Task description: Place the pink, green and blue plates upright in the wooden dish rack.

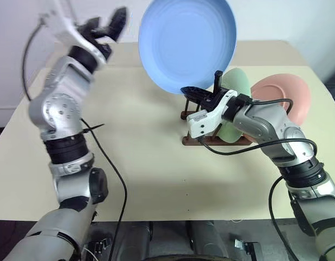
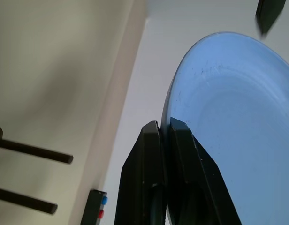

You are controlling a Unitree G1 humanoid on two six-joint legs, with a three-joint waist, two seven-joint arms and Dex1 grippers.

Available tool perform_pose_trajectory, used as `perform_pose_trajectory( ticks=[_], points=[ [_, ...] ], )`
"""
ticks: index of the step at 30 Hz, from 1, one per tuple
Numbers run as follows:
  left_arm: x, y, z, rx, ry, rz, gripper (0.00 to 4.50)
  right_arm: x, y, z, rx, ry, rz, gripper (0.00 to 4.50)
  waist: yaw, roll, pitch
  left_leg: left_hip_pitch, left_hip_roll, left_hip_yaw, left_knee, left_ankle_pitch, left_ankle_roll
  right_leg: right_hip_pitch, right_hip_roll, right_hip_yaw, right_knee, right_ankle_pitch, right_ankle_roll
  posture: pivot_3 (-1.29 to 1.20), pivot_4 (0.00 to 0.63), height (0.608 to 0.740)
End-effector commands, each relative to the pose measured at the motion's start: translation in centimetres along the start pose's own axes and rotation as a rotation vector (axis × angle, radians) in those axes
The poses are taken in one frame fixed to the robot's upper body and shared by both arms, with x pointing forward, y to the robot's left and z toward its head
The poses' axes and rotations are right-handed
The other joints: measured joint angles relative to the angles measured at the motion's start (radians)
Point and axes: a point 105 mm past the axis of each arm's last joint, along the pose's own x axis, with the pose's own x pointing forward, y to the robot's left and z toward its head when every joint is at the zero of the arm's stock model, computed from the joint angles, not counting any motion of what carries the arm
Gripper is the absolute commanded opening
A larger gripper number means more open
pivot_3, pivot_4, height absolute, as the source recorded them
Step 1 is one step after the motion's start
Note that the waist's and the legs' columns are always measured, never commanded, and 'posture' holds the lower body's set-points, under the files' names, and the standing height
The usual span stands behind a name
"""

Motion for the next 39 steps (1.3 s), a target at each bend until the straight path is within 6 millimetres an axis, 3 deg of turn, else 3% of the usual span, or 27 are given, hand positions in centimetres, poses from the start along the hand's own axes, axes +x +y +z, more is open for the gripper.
perform_pose_trajectory(
  ticks=[1,4,8,12,17,23,30,39],
  points=[
    [-0.6,2.9,3.0,0.112,-0.115,0.114,4.49,-0.9,-2.7,-0.3,-0.03,-0.016,-0.1,0.0,0.003,0.0,0.0,0.0,0.0,0.0,0.0,0.0,0.0,0.0,0.0,0.0,0.0,0.0,0.0,0.0,0.15,0.74],
    [-1.3,4.1,1.0,0.248,-0.034,0.118,4.49,-1.2,-4.6,0.0,0.059,-0.066,-0.186,0.0,0.005,0.0,0.0,0.0,0.0,0.0,0.0,0.0,0.0,0.0,0.0,0.0,0.0,0.0,0.0,0.0,0.15,0.74],
    [-3.9,3.2,-6.1,0.496,0.224,-0.09,4.49,-2.0,-9.5,1.1,0.351,-0.212,-0.365,0.0,0.002,0.001,0.0,0.0,0.0,0.0,0.0,0.0,0.0,0.0,0.0,0.001,0.0,0.0,0.0,0.0,0.15,0.74],
    [-7.7,1.9,-10.7,0.434,0.369,-0.282,4.49,-2.9,-12.6,1.9,0.737,-0.379,-0.44,0.0,-0.001,0.001,-0.001,0.0,0.001,-0.001,-0.001,0.0,0.0,0.0,0.0,0.0,0.0,0.001,-0.001,0.0,0.15,0.74],
    [-10.4,1.4,-14.2,0.394,0.509,-0.371,4.49,-4.7,-14.8,3.0,1.212,-0.637,-0.407,0.0,0.003,0.001,0.0,0.0,0.002,-0.001,-0.001,-0.002,0.003,0.0,0.001,0.0,0.001,0.002,-0.003,0.0,0.15,0.74],
    [-11.3,0.9,-15.9,0.365,0.559,-0.403,4.49,-5.4,-13.2,3.0,1.576,-0.677,-0.298,0.0,0.008,0.001,-0.001,0.001,0.002,-0.001,-0.001,-0.002,0.003,0.0,0.001,0.0,0.002,0.002,-0.003,0.0,0.15,0.74],
    [-12.2,0.4,-17.7,0.455,0.602,-0.479,4.49,-5.1,-10.1,2.0,1.968,-0.593,-0.354,0.0,0.005,0.002,-0.001,0.001,0.002,-0.001,-0.002,-0.002,0.004,-0.001,0.001,0.0,0.002,0.002,-0.003,0.0,0.15,0.74],
    [-12.1,-0.2,-18.5,0.458,0.605,-0.508,4.49,-4.3,-7.7,2.1,2.193,-0.507,-0.376,0.0,0.004,0.002,-0.001,0.0,0.003,0.0,-0.002,-0.002,0.004,-0.001,0.002,0.0,0.003,0.002,-0.003,0.0,0.15,0.74]
  ],
)
